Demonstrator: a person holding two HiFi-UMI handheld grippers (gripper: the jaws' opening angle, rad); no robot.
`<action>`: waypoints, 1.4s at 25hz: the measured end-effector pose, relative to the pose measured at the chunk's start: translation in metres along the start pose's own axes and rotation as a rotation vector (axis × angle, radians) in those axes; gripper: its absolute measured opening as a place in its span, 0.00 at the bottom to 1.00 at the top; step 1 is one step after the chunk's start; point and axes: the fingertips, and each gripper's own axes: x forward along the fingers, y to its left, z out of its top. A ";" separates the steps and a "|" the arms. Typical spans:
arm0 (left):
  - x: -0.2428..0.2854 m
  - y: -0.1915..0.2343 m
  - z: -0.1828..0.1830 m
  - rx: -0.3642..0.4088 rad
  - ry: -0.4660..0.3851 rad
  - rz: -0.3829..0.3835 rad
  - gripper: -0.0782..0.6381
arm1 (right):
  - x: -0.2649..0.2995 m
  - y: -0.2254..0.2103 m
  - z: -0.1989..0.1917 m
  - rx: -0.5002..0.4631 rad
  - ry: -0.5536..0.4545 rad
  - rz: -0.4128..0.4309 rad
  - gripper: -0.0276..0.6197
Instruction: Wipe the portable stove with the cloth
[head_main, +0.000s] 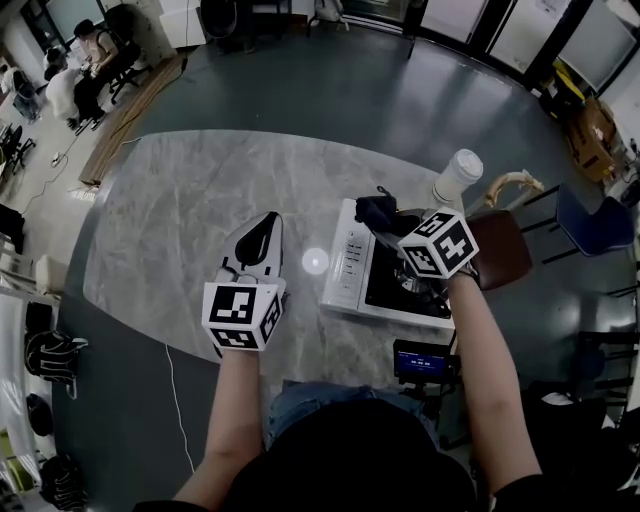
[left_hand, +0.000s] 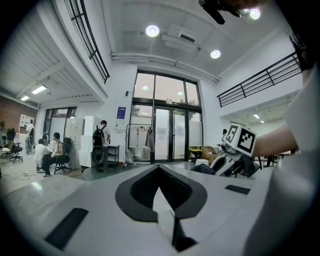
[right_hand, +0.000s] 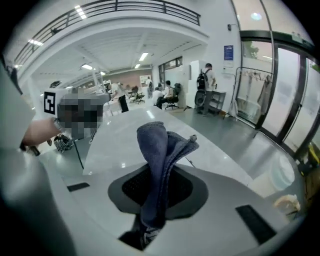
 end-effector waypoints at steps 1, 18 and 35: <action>0.001 0.001 -0.001 -0.002 0.002 0.004 0.12 | 0.003 -0.011 -0.004 0.034 0.008 -0.011 0.16; 0.004 0.020 -0.013 -0.019 0.039 0.081 0.12 | 0.070 -0.047 -0.057 -0.123 0.332 -0.034 0.16; 0.012 0.012 -0.012 -0.021 0.031 0.043 0.12 | 0.050 0.043 -0.096 -0.579 0.429 0.346 0.16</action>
